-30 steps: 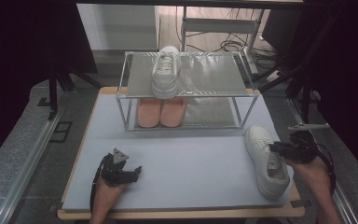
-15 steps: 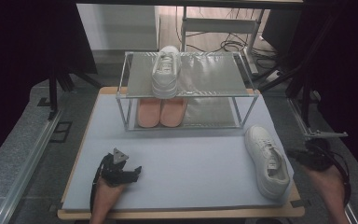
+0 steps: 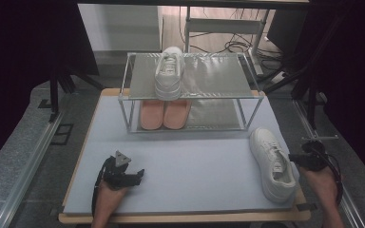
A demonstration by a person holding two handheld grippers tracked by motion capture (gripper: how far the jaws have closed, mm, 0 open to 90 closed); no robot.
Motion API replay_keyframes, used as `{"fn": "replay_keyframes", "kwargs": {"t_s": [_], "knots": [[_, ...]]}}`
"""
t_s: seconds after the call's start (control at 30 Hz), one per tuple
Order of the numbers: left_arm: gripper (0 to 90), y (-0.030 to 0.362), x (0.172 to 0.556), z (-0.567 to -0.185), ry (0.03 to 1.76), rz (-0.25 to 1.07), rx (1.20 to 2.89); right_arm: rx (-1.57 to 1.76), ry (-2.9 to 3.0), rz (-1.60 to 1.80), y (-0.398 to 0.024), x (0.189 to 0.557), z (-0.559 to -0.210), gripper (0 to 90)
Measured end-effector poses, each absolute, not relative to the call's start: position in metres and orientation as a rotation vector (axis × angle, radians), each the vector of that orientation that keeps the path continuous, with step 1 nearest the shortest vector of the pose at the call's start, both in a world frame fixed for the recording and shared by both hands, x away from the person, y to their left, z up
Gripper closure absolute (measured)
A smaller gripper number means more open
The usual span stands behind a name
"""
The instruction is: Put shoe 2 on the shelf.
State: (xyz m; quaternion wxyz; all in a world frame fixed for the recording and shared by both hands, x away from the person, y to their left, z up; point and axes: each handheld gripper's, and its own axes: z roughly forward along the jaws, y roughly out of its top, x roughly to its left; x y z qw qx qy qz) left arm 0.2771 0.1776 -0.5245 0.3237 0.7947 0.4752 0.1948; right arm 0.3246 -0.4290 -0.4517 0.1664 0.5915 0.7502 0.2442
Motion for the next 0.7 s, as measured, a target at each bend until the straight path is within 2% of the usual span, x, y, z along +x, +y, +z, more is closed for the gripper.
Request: {"fn": "replay_keyframes", "kwargs": {"t_s": [0.4, 0.7], "knots": [[13.4, 0.178, 0.277, -0.524, 1.246, 0.512, 2.085, 1.697, 2.176, 0.779, -0.419, 0.328, -0.458, 90.0], [13.4, 0.178, 0.277, -0.525, 1.246, 0.513, 2.085, 1.646, 2.236, 0.813, -0.394, 0.331, -0.460, 90.0]]}}
